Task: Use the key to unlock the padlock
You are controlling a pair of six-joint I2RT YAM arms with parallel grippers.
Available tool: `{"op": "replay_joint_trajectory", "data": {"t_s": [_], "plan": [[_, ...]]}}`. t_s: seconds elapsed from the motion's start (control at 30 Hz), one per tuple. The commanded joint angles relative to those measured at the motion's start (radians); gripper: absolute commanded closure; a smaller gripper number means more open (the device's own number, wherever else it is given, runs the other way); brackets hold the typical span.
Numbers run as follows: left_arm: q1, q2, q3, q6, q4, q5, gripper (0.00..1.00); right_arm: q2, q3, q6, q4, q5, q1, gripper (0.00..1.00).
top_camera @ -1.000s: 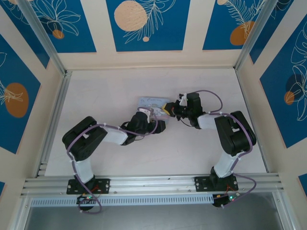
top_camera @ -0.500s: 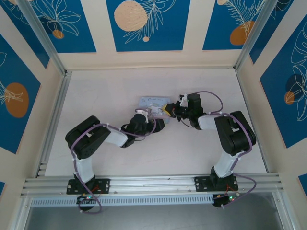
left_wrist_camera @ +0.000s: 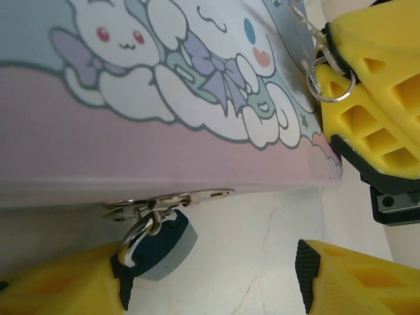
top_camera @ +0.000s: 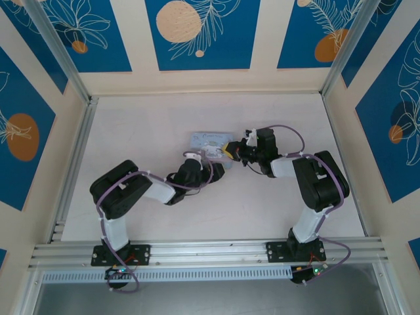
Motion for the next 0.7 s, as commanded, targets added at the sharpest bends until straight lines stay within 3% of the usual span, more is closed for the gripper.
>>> {"op": "replay_joint_trajectory", "data": {"t_s": [0.0, 0.47, 0.67], "plan": [[-0.028, -0.031, -0.002, -0.031, 0.028, -0.059, 0.34, 0.019, -0.017, 0.000, -0.005, -0.014, -0.006, 1.00], [-0.050, 0.026, 0.034, -0.042, -0.020, -0.128, 0.41, 0.020, -0.035, 0.000, 0.004, -0.021, -0.011, 1.00], [-0.049, 0.054, 0.043, -0.071, -0.045, -0.173, 0.50, 0.020, -0.038, -0.001, 0.003, -0.025, -0.016, 1.00]]}}
